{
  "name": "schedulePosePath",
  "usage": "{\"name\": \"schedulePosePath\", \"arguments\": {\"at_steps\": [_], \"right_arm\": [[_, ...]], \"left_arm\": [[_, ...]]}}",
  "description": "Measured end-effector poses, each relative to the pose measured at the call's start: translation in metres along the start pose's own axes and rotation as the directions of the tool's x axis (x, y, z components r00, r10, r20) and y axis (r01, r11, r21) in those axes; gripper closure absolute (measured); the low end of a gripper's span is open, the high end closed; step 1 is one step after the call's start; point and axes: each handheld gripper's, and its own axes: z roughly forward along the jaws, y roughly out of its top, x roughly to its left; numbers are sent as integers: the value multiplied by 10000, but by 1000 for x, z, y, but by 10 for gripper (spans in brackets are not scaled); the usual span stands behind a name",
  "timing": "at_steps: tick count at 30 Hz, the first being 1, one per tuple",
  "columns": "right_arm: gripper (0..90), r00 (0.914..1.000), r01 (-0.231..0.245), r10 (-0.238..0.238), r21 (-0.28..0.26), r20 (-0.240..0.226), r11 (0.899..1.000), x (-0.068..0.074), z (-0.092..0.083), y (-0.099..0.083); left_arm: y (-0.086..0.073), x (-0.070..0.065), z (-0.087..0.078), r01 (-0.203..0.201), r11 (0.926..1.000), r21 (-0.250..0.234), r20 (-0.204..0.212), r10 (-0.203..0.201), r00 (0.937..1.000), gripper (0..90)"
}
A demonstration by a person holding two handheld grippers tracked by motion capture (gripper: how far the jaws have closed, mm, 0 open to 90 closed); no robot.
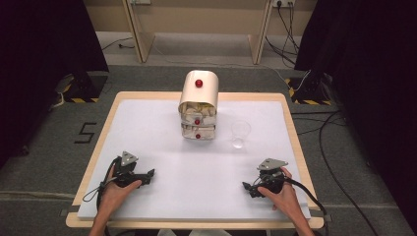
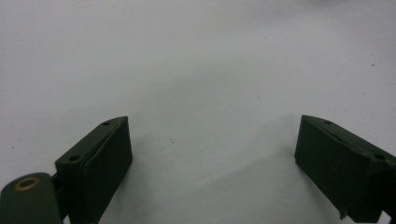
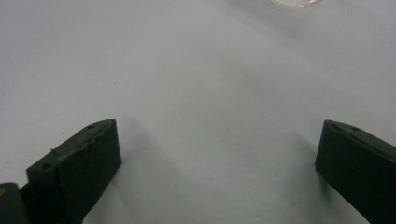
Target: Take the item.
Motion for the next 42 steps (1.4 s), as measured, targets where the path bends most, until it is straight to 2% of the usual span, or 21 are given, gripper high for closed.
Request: {"name": "schedulePosePath", "arguments": {"at_steps": [4, 5, 6, 7, 9, 11, 14, 15, 17, 20, 23, 28, 33, 34, 36, 40, 42], "right_arm": [[40, 9999, 105, -105, -50, -15, 9999, 0, -1, 0], [92, 9999, 143, -144, -126, -87, 9998, 1, -2, 0], [200, 9996, 200, -204, -256, -168, 9995, 1, -3, 1], [239, 9994, 289, -297, -393, -195, 9988, 1, -5, 1], [133, 9996, 259, -262, -485, -60, 9985, 1, -6, 3], [205, 9989, 460, -451, -758, 145, 9961, 3, -10, 6], [174, 9991, 404, -411, -1166, -33, 9924, 5, -13, 9], [172, 9981, 611, -594, -1223, 173, 9906, 8, -14, 11], [176, 9957, 907, -873, -1391, 307, 9861, 12, -15, 16], [182, 9929, 1191, -1166, -1573, 251, 9803, 20, -15, 24], [188, 9910, 1313, -1340, -1687, -48, 9769, 27, -13, 32], [195, 9855, 1626, -1690, -1955, -166, 9671, 37, -7, 50], [202, 9797, 1788, -1950, -2376, -461, 9547, 45, -1, 70], [202, 9797, 1788, -1950, -2376, -461, 9547, 45, -1, 70], [211, 9742, 1993, -2198, -2609, -516, 9446, 49, 3, 82], [219, 9713, 2034, -2294, -2782, -636, 9387, 53, 8, 97], [228, 9677, 2196, -2458, -2921, -558, 9308, 55, 11, 104]], "left_arm": [[0, 0, 0, 1, 10000, -3, 1, -1, 10000, 100], [0, 0, 0, 1, 10000, -4, -1, -1, 10000, 99], [0, 0, 0, 1, 10000, -1, -2, -1, 10000, 100], [0, 0, 0, 0, 10000, -2, -1, 0, 10000, 100], [0, 0, 0, 5, 10000, -4, -1, -5, 10000, 100], [0, 0, 0, -1, 10000, -4, -6, 1, 10000, 99], [0, 0, 0, 0, 10000, -3, -5, 0, 10000, 99], [0, 0, 0, 3, 10000, -1, -2, -3, 10000, 99], [0, 0, 0, 7, 10000, -1, 0, -7, 10000, 99], [0, 0, 0, 2, 10000, 2, -4, -2, 10000, 99], [0, 0, 0, 5, 10000, 2, -1, -5, 10000, 99], [0, 0, 0, 7, 10000, 0, 1, -7, 10000, 99], [0, 0, 0, 6, 10000, 1, 2, -6, 10000, 99], [0, 0, 0, 6, 10000, 1, 2, -6, 10000, 99], [0, 0, 0, 8, 10000, -1, 2, -8, 10000, 99], [0, 0, 0, 13, 10000, 0, 4, -13, 10000, 99], [0, 0, 0, 11, 10000, 2, 4, -11, 10000, 99]]}}
